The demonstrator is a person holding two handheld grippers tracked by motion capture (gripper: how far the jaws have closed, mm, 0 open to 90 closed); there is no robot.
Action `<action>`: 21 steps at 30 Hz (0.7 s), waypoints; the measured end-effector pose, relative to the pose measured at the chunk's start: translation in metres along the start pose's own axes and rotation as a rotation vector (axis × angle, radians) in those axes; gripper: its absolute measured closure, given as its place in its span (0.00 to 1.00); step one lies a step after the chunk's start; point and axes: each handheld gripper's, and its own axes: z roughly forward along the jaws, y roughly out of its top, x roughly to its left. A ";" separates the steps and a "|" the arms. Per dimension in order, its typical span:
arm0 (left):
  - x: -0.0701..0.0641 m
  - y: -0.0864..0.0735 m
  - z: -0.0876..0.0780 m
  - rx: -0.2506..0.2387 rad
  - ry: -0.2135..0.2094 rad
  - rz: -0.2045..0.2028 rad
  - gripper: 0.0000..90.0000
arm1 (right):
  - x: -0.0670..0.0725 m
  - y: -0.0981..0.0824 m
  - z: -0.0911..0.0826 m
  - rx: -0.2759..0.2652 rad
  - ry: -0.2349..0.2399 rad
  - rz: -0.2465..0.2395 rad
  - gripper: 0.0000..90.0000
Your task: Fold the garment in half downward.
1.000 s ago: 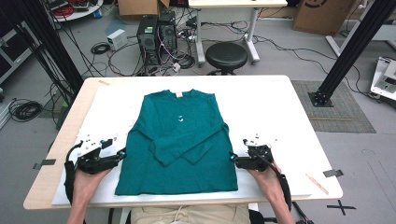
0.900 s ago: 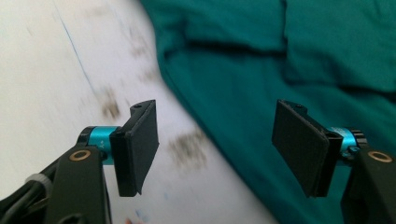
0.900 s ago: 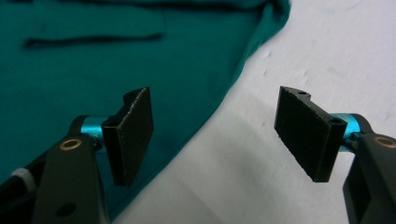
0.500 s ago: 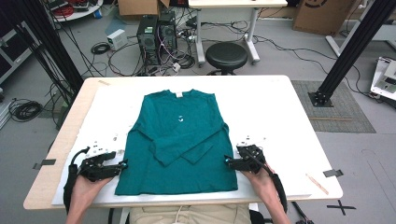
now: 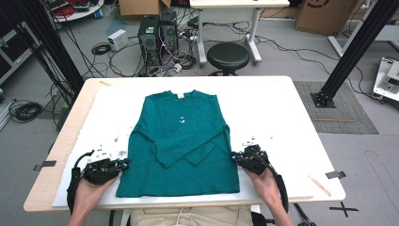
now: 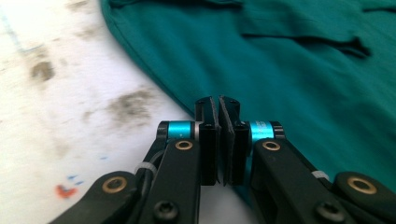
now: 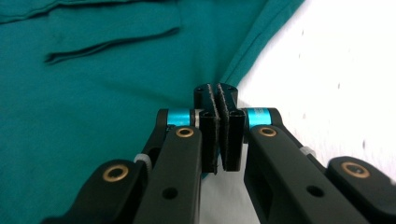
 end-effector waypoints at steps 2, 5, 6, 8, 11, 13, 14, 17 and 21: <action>-0.003 -0.001 -0.004 0.004 -0.021 0.001 0.96 | 0.000 -0.004 -0.007 0.007 0.010 0.003 0.99; -0.011 -0.006 -0.012 -0.008 -0.048 -0.003 0.96 | 0.002 -0.014 -0.018 0.003 0.012 -0.025 0.99; -0.015 -0.008 -0.015 -0.005 -0.059 0.004 0.96 | 0.003 -0.019 -0.023 -0.002 0.014 -0.032 0.99; -0.022 -0.013 -0.020 -0.004 -0.086 0.011 0.96 | 0.005 -0.029 -0.032 0.001 0.021 -0.029 0.99; -0.033 -0.019 -0.028 0.014 -0.113 0.027 0.96 | 0.009 -0.044 -0.044 0.000 0.043 -0.031 0.99; -0.039 -0.023 -0.032 0.022 -0.129 0.030 0.96 | 0.011 -0.053 -0.051 -0.001 0.051 -0.033 0.99; -0.042 -0.024 -0.034 0.021 -0.140 0.026 0.96 | 0.012 -0.056 -0.055 -0.003 0.056 -0.026 0.99; -0.048 -0.027 -0.038 0.030 -0.163 0.040 0.95 | 0.016 -0.064 -0.063 -0.004 0.052 -0.036 0.96; -0.042 -0.016 -0.039 -0.031 -0.105 0.043 0.66 | 0.011 -0.062 -0.063 -0.037 0.015 -0.028 0.53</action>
